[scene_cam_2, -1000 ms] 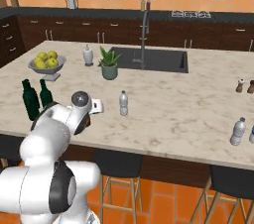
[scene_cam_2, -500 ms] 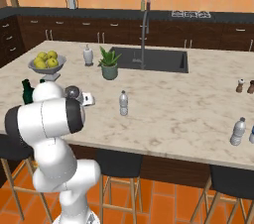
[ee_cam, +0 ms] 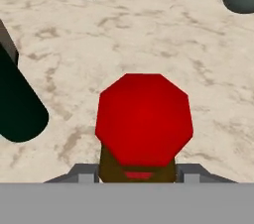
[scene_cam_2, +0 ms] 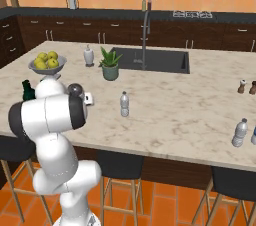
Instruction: Move the plastic bottles in the middle to the plastics group, and the glass bottles in the middle to the glass group.
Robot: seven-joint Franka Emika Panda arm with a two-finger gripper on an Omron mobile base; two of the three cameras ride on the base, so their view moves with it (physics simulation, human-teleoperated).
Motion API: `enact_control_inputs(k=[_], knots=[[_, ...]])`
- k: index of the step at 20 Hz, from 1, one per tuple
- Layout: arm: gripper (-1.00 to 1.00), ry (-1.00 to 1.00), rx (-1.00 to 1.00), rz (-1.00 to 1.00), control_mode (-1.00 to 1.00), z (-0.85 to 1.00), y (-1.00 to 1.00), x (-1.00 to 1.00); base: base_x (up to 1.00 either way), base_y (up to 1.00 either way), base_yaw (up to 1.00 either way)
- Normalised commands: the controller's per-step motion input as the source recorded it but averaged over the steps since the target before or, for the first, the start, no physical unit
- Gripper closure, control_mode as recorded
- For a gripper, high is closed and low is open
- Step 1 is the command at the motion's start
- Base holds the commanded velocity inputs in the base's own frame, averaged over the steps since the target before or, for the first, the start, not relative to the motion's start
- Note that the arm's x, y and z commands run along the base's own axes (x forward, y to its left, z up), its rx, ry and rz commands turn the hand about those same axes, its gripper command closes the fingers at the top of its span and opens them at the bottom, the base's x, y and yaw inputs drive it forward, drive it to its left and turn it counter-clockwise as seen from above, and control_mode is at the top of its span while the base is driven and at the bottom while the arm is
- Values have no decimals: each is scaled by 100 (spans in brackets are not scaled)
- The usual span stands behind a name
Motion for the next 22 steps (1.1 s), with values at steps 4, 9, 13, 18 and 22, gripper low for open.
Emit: enact_control_inputs(k=[4,9,13,18,22], knots=[[100,24,-8,24,-100,1,34,3,0,0,0],[100,-1,-2,34,-100,0,22,0,0,0,0],[100,-2,0,25,-100,0,5,0,0,0,0],[100,-4,0,25,-100,0,35,0,0,0,0],[100,0,0,11,-100,0,35,0,0,0,0]])
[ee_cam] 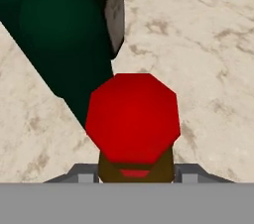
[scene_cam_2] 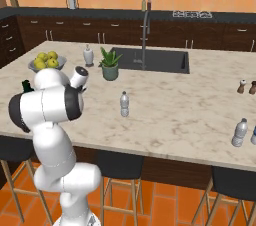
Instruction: Move the plastic bottles in the middle to the plastics group, and the glass bottles in the middle to the glass group.
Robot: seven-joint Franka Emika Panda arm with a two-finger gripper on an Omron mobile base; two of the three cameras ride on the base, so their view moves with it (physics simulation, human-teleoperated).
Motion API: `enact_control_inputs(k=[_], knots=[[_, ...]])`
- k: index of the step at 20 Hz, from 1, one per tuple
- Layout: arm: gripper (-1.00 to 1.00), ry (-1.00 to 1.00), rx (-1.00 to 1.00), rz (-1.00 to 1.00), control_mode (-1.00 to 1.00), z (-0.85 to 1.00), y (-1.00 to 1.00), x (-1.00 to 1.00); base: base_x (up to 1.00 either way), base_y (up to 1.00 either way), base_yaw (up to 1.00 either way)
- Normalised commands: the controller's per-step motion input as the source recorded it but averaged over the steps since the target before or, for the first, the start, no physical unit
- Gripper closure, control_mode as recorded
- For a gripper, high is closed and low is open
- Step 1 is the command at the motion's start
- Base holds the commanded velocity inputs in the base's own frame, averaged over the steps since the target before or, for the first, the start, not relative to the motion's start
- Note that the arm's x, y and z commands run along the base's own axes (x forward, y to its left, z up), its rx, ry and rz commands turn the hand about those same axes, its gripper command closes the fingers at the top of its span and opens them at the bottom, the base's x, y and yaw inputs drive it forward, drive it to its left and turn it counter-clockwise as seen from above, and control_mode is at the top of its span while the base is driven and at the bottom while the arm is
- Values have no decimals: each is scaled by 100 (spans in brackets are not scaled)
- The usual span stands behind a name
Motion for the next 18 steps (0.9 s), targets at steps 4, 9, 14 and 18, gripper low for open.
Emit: enact_control_inputs(k=[4,9,14,18], knots=[[100,0,0,7,-100,0,20,0,0,0,0],[100,0,-1,1,-100,-5,2,2,0,0,0],[100,0,-2,0,-100,-21,0,0,0,0,0],[100,0,-1,0,-100,-12,0,0,0,0,0]])
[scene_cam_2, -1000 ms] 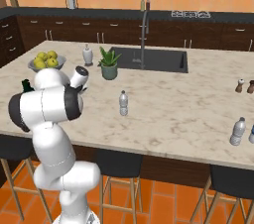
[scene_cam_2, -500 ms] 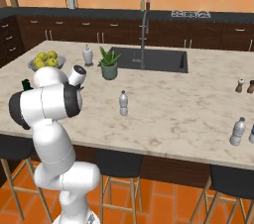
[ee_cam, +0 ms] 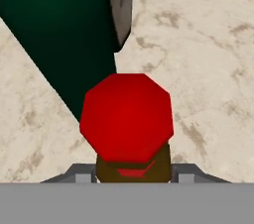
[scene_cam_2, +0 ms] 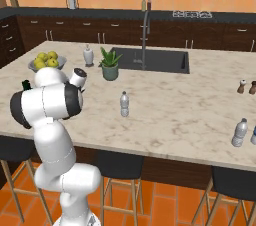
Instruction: Move the plastic bottles in the middle to the plastics group, and the glass bottles in the middle to the glass group.
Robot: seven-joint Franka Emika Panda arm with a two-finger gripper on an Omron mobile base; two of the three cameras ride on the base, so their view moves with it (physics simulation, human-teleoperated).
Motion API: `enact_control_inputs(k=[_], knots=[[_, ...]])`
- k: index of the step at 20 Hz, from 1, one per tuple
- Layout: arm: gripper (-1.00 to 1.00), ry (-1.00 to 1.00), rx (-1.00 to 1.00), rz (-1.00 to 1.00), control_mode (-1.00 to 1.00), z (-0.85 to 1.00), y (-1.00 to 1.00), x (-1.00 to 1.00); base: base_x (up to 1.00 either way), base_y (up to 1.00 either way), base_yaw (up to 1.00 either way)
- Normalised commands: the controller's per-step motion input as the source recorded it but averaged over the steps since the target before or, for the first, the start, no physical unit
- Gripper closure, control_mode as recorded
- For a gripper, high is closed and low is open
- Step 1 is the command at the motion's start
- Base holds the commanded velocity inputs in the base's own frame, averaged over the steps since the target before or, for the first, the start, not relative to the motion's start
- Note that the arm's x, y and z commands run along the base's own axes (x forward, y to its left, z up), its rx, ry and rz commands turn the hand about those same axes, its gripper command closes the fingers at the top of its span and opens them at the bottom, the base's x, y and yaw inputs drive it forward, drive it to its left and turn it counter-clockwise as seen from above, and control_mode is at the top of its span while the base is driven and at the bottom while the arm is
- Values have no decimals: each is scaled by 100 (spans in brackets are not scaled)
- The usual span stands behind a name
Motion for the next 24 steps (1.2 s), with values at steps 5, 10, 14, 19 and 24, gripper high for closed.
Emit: enact_control_inputs(k=[5,10,14,19,24], knots=[[100,-2,0,0,-100,-20,0,0,0,0,0],[-100,0,0,0,-100,0,0,0,0,0,0],[-100,0,0,0,-100,0,0,0,0,0,0],[-100,0,0,0,-100,0,0,0,0,0,0],[-100,-7,0,0,-100,21,-1,-11,0,0,0]])
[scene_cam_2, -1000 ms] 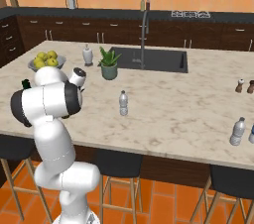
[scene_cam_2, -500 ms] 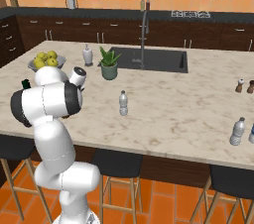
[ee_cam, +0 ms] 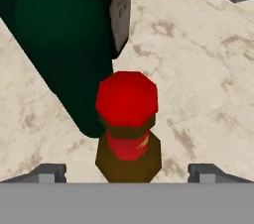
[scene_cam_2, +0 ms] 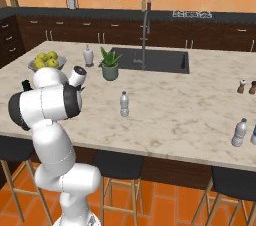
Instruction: Move the plastic bottles in the middle to the plastics group, and the glass bottles in the middle to the glass group.
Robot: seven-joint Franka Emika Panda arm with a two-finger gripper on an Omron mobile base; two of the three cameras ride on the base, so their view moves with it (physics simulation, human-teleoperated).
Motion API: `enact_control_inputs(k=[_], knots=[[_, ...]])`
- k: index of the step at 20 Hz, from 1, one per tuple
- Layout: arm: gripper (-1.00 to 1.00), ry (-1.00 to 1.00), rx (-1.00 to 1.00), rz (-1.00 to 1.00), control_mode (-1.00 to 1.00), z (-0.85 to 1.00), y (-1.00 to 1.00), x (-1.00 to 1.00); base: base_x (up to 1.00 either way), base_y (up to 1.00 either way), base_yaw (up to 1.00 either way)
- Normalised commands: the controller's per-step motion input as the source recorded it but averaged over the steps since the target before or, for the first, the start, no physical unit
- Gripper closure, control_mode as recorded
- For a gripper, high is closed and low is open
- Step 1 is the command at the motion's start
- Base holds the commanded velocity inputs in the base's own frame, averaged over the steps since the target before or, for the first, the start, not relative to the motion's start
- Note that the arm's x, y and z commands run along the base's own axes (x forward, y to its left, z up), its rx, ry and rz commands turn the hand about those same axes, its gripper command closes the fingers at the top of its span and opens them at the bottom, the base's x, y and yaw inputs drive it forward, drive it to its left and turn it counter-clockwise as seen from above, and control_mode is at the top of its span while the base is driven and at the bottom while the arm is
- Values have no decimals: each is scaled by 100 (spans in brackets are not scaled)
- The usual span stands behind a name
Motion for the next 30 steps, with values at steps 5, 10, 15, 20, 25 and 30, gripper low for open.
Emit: enact_control_inputs(k=[5,10,15,20,25,30], knots=[[-100,-11,6,-4,-100,62,-49,-28,0,0,0],[-100,-7,5,-7,-100,55,-67,-24,0,0,0],[-100,-2,3,-13,-100,56,-75,-18,0,0,0],[-100,5,-13,-32,-100,56,-52,-1,0,0,0],[-100,20,-24,-44,-100,41,-22,6,0,0,0],[-100,36,-8,-45,-100,11,-52,22,0,0,0]])
